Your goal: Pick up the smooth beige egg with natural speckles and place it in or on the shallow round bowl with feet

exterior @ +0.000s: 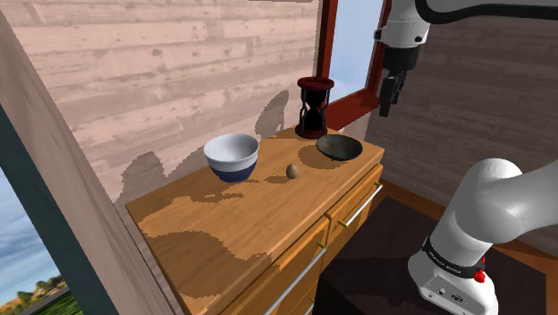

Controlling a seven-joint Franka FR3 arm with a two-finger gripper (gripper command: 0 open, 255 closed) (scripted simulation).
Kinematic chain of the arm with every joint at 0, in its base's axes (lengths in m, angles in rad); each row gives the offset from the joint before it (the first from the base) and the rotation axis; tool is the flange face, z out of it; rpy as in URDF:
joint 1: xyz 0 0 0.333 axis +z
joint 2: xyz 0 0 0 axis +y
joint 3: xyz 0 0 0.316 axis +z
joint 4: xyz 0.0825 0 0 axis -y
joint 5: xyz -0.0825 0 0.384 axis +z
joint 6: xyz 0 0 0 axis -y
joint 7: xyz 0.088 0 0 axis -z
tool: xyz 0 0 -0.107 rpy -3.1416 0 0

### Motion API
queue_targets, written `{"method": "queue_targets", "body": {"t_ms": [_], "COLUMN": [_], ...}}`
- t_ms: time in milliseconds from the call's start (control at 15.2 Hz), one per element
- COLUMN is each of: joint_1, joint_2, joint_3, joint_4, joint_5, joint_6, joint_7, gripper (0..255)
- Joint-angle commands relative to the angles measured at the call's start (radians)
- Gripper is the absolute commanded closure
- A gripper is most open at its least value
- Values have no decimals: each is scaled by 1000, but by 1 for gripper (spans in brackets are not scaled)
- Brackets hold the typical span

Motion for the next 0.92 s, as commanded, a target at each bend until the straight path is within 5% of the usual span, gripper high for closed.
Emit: {"method": "queue_targets", "body": {"t_ms": [0, 858], "joint_1": [0, 74], "joint_2": [0, 357], "joint_3": [0, 39], "joint_4": [0, -32], "joint_5": [0, 91], "joint_6": [0, 364], "joint_7": [0, 19], "gripper": [0, 0]}}
